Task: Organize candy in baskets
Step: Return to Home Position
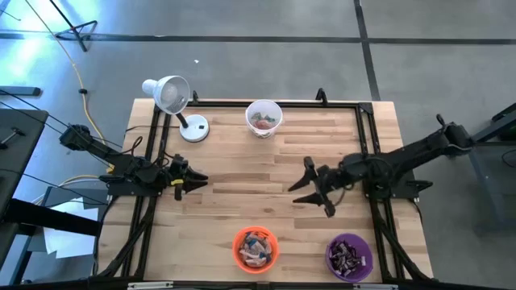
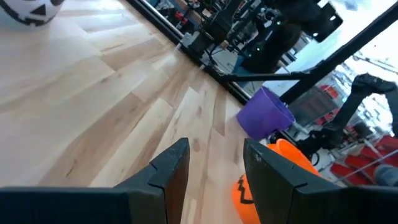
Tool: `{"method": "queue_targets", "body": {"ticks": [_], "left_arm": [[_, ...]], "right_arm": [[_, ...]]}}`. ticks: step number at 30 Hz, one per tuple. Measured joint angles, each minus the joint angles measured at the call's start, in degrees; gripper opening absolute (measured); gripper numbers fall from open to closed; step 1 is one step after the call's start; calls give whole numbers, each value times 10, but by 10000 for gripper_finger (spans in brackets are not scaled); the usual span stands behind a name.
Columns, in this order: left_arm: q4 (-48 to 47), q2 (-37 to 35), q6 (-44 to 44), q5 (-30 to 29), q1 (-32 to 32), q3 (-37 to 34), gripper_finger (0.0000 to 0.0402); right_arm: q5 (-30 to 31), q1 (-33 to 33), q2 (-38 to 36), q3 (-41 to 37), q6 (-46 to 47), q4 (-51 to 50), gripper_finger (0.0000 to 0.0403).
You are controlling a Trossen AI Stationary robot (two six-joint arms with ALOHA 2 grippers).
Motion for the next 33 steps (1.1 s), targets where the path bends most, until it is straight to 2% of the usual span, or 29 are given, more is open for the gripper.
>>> {"method": "queue_targets", "body": {"ticks": [6, 11, 14, 19, 24, 29, 33], "left_arm": [[33, 0, -45, 3, 0, 0, 138], [98, 0, -31, -17, 0, 1, 138], [116, 0, -25, -29, 0, 1, 138], [124, 0, -28, -42, 0, 1, 138], [124, 0, -30, -42, 0, 1, 138], [124, 0, -30, -42, 0, 1, 138], [123, 0, -30, -42, 0, 1, 138]], "right_arm": [[-215, -87, -9, 0, 10, -92, 159], [-410, -149, -28, -7, 4, -157, 149], [-477, -181, -46, -33, -3, -162, 143], [-458, -222, -86, -111, 27, -116, 138], [-426, -250, -122, -211, 98, 60, 138], [-353, -263, -139, -306, 151, 219, 138], [-314, -263, -140, -352, 188, 323, 138]]}}
